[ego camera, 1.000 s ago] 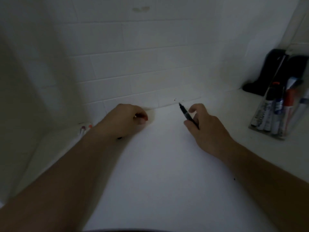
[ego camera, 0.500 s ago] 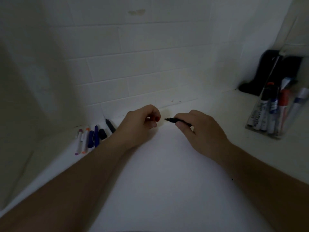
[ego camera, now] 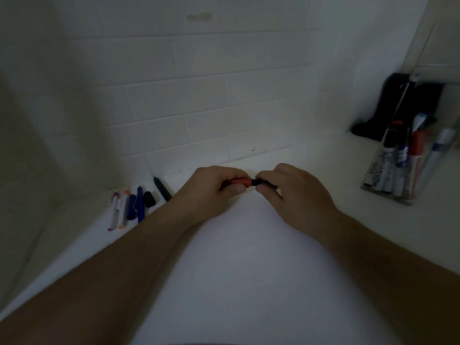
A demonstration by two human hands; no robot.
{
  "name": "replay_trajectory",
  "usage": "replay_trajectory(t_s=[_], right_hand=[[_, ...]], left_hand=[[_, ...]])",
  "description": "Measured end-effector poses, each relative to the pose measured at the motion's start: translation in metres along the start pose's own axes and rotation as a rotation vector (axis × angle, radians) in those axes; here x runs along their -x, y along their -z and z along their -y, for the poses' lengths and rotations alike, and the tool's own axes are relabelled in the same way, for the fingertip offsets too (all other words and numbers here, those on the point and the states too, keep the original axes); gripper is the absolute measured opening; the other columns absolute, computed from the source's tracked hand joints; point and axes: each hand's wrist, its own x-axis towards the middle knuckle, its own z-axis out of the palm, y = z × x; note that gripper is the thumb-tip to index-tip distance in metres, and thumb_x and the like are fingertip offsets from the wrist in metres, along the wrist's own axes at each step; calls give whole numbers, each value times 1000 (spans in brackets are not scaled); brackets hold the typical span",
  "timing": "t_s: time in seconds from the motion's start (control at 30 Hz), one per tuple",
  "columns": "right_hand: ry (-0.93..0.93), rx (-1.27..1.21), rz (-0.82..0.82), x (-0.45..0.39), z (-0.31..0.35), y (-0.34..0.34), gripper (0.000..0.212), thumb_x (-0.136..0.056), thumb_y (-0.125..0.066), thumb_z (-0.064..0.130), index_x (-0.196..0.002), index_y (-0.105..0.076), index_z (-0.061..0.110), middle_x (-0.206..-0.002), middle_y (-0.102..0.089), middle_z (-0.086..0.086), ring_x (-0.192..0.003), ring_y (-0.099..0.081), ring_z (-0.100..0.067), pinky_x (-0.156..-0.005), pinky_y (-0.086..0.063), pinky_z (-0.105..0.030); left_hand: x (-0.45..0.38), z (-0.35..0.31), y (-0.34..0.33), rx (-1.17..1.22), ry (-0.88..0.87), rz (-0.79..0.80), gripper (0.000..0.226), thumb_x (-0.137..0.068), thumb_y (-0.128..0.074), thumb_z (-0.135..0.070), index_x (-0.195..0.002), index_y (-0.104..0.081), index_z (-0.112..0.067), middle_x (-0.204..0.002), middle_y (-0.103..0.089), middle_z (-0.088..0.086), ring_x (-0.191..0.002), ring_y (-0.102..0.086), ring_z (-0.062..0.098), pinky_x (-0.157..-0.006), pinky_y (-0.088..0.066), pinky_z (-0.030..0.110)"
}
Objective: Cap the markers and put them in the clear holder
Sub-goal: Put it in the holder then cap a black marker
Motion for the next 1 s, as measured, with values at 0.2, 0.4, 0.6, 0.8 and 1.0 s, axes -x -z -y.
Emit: replay_trajectory(t_s=[0.2, 0.4, 0.6, 0.8, 1.0], right_hand=[[17, -3, 9, 0, 0, -3, 25, -98, -48, 46, -104, -66, 30, -84, -53, 8, -75, -52, -15, -64, -44, -32], [24, -68, -10, -3, 1, -3, 38, -93, -43, 54, -98, -69, 27, -77, -55, 8, -70, -51, -13, -62, -42, -31], [20, -91, -60, -3, 2, 4, 27, -97, -49, 49, -105, -68, 32, -85, -62, 10, -76, -55, -9, -66, -45, -29], [2, 70, 6, -2, 0, 8, 23, -99, -48, 43, -118, -61, 38, -85, -60, 13, -85, -50, -16, -73, -44, -37], [-89, 152, -16, -18, -6, 39, 12, -101, -48, 31, -108, -59, 33, -85, -56, 11, -85, -50, -16, -69, -36, -33]], left_hand=[[0, 1, -8, -105, 9, 124, 26, -103, -43, -33, -120, -62, -27, -99, -67, -12, -85, -57, 3, -74, -40, 14], [-2, -3, -14, -136, 8, 82, 19, -102, -45, -28, -103, -62, -18, -83, -62, -4, -75, -54, 13, -63, -37, 26], [-4, -8, -15, -153, -69, 21, 21, -102, -46, -31, -99, -61, -17, -78, -61, -4, -69, -53, 12, -63, -38, 27], [-1, -10, -22, -14, -43, -30, 16, -96, -55, -20, -110, -62, -24, -87, -65, -10, -76, -56, 5, -70, -44, 23], [1, -16, -31, 94, -75, -108, 75, -85, -53, -4, -149, -23, -30, -123, -46, -5, -95, -56, 8, -82, -51, 26]])
